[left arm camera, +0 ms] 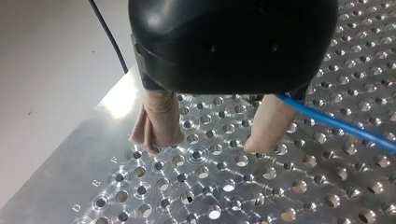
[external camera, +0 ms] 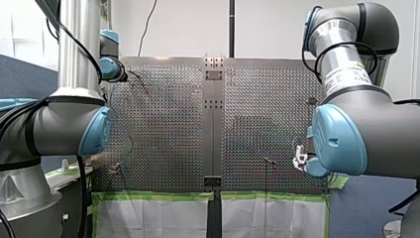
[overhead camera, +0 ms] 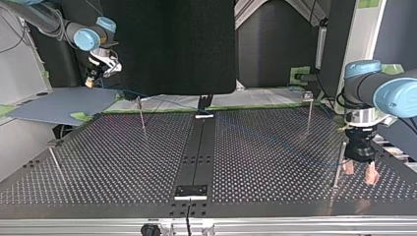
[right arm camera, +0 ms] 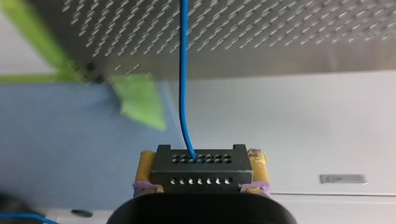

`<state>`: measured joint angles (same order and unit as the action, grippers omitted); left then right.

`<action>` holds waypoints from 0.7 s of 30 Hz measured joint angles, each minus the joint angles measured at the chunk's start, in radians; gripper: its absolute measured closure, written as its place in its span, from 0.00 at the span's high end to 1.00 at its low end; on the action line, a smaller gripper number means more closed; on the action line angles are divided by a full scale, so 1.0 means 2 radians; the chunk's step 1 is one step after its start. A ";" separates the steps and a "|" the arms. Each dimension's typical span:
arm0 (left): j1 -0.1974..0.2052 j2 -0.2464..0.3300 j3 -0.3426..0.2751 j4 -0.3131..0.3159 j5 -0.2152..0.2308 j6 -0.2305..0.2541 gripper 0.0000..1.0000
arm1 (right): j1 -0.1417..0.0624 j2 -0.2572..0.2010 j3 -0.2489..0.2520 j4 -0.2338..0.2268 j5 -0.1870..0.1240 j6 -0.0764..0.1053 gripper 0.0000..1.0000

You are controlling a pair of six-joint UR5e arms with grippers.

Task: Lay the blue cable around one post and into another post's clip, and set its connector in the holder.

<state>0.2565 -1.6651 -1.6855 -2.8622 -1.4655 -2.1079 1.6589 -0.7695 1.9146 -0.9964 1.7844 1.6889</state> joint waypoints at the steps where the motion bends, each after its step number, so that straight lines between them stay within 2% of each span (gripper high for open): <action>1: 0.000 0.000 0.000 0.000 0.000 0.000 1.00 | -0.005 0.005 0.005 -0.005 -0.004 -0.001 0.00; 4: 0.000 0.000 0.000 0.000 0.000 -0.001 1.00 | -0.015 0.015 0.016 -0.016 -0.014 -0.006 0.00; 12: -0.001 0.000 0.000 0.000 0.000 -0.001 1.00 | -0.050 0.050 0.049 -0.050 -0.047 -0.035 0.00; 16: -0.002 0.000 0.000 0.000 0.000 -0.002 1.00 | -0.067 0.069 0.052 -0.070 -0.068 -0.036 0.00; 18: -0.002 0.000 0.000 0.000 0.000 -0.002 1.00 | -0.070 0.071 0.048 -0.079 -0.077 -0.035 0.00; 21: -0.002 0.000 0.000 0.000 0.000 -0.002 1.00 | -0.069 0.065 0.036 -0.094 -0.092 -0.036 0.00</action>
<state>0.2529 -1.6652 -1.6855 -2.8626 -1.4647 -2.1121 1.5218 -0.6401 1.9860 -1.1854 1.5999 1.6164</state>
